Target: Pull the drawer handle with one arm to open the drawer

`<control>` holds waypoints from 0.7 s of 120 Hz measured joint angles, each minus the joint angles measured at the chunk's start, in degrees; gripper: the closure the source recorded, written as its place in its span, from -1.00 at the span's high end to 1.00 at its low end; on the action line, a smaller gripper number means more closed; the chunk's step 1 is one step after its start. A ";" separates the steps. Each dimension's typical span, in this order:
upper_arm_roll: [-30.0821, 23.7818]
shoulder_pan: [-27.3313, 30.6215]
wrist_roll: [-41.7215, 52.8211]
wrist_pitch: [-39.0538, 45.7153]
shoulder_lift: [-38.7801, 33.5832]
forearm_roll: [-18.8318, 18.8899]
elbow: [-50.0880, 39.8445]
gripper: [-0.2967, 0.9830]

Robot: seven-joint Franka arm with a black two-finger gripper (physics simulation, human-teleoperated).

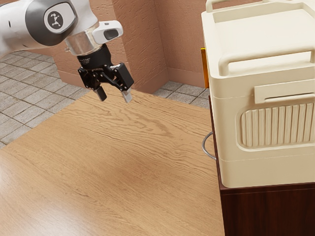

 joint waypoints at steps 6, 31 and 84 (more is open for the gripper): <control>0.00 0.01 0.01 0.00 -0.10 -0.02 -0.03 0.54; 0.00 0.00 0.02 -0.04 -0.18 -0.02 0.23 0.54; 3.03 0.43 -13.10 -6.89 -8.15 -6.89 4.44 0.54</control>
